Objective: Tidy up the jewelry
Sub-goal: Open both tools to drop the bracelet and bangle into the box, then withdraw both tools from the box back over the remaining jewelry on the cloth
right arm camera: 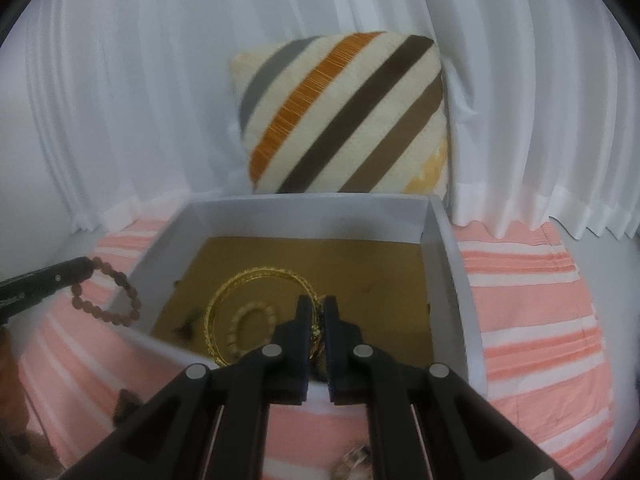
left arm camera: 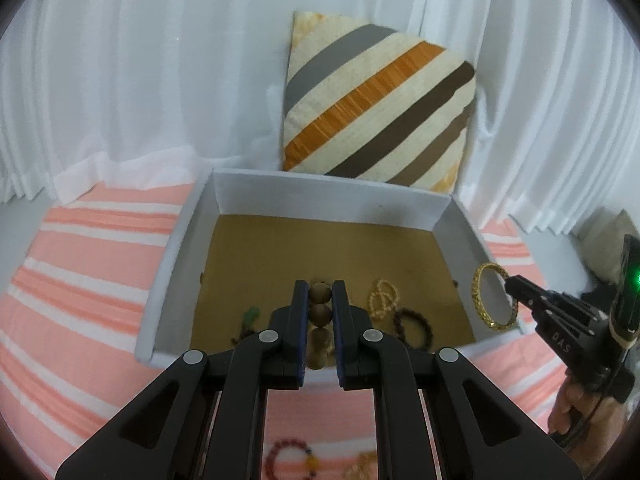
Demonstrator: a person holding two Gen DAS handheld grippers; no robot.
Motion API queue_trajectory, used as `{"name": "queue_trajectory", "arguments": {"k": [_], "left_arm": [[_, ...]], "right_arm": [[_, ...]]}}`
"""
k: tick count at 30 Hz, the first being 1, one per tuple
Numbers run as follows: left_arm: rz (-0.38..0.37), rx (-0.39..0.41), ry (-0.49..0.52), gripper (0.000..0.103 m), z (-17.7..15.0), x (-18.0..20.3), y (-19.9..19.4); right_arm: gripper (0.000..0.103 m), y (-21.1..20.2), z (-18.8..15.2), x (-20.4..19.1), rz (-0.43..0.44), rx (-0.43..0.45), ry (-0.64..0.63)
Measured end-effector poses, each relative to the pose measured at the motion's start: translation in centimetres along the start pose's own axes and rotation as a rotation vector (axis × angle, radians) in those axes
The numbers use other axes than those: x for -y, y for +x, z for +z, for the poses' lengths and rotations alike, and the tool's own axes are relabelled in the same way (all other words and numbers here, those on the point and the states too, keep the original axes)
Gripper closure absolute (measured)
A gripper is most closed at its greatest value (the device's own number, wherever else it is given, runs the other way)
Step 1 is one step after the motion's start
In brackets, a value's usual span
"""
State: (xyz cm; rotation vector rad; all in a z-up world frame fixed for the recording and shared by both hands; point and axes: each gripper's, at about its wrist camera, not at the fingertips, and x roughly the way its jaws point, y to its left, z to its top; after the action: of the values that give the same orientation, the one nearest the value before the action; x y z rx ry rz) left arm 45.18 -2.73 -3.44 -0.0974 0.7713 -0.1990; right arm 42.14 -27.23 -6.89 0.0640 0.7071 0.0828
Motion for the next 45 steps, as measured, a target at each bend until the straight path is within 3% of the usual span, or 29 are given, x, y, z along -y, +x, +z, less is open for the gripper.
{"name": "queue_trajectory", "arguments": {"k": [9, 17, 18, 19, 20, 21, 22, 32, 35, 45], "left_arm": [[0.042, -0.062, 0.001, 0.094, -0.2, -0.9, 7.4], [0.044, -0.108, 0.03, 0.092, -1.4, -1.2, 11.0], [0.049, -0.11, 0.035, 0.085, -1.6, -1.1, 11.2], [0.054, -0.113, 0.041, 0.06, -1.7, -1.1, 11.3], [0.066, -0.105, 0.047, 0.045, -1.9, -1.0, 11.2], [0.08, -0.088, 0.051, 0.024, -2.0, -0.9, 11.0], [0.1, -0.051, 0.058, 0.017, -2.2, -0.8, 10.4], [0.119, 0.024, 0.078, 0.016, -4.2, -0.7, 6.2], [0.117, 0.026, 0.092, 0.011, -5.7, -0.8, 5.0], [0.106, 0.023, 0.109, 0.003, -11.5, -0.2, 0.8]], "right_arm": [[0.097, 6.3, -0.9, 2.8, -0.046, -0.075, 0.023], [0.095, 9.2, -1.7, 4.1, -0.059, -0.118, 0.035], [0.09, 9.4, -1.8, 4.3, -0.063, -0.121, 0.041], [0.079, 9.5, -1.9, 4.3, -0.069, -0.121, 0.044], [0.071, 9.6, -2.0, 4.5, -0.081, -0.119, 0.049], [0.055, 9.5, -2.1, 4.5, -0.084, -0.114, 0.054], [0.051, 9.4, -2.1, 4.6, -0.082, -0.104, 0.06], [0.051, 4.2, -4.4, 3.6, -0.111, 0.024, 0.031], [0.051, 2.6, -5.8, 3.2, -0.12, 0.05, 0.01], [0.051, -0.8, -11.1, 1.1, -0.113, 0.061, -0.027]]}}
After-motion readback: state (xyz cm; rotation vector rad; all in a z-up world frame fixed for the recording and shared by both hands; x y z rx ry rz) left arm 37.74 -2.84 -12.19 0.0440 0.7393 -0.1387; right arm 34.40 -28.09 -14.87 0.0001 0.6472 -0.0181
